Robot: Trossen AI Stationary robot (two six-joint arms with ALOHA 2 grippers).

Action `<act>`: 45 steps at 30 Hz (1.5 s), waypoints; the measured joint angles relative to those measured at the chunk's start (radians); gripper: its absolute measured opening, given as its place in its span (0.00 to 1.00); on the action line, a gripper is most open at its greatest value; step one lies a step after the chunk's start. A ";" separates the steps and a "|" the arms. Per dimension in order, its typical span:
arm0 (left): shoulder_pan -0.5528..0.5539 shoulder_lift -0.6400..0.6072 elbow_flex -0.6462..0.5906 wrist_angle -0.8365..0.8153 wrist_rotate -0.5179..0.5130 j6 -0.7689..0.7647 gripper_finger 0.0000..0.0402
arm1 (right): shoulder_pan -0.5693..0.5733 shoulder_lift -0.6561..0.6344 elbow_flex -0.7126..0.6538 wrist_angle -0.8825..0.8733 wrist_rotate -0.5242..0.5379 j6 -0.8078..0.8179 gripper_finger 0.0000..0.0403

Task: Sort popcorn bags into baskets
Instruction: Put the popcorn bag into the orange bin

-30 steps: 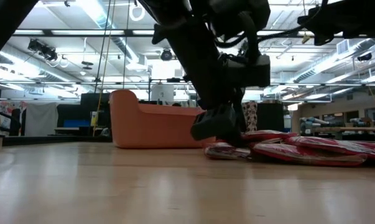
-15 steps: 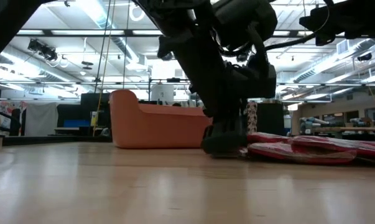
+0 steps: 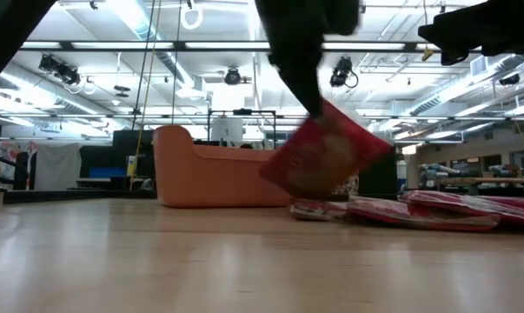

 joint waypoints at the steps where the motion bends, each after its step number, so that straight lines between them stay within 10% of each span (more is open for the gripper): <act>1: 0.014 -0.010 0.026 -0.050 0.046 -0.029 0.03 | 0.000 0.000 0.000 0.000 0.000 0.003 0.41; 12: 0.119 -0.081 0.209 -0.347 0.299 -0.120 0.03 | 0.000 0.006 -0.001 -0.009 0.000 0.003 0.41; 26: 0.268 -0.189 0.296 -0.522 0.221 0.046 0.02 | 0.000 0.011 -0.001 0.001 0.000 0.007 0.41; 36: 0.377 -0.187 0.099 -0.522 0.226 0.355 0.02 | 0.000 0.011 -0.001 0.001 -0.008 0.015 0.41; 45: 0.491 -0.186 -0.101 -0.474 0.251 0.340 0.02 | 0.000 0.011 -0.001 0.001 -0.011 0.017 0.41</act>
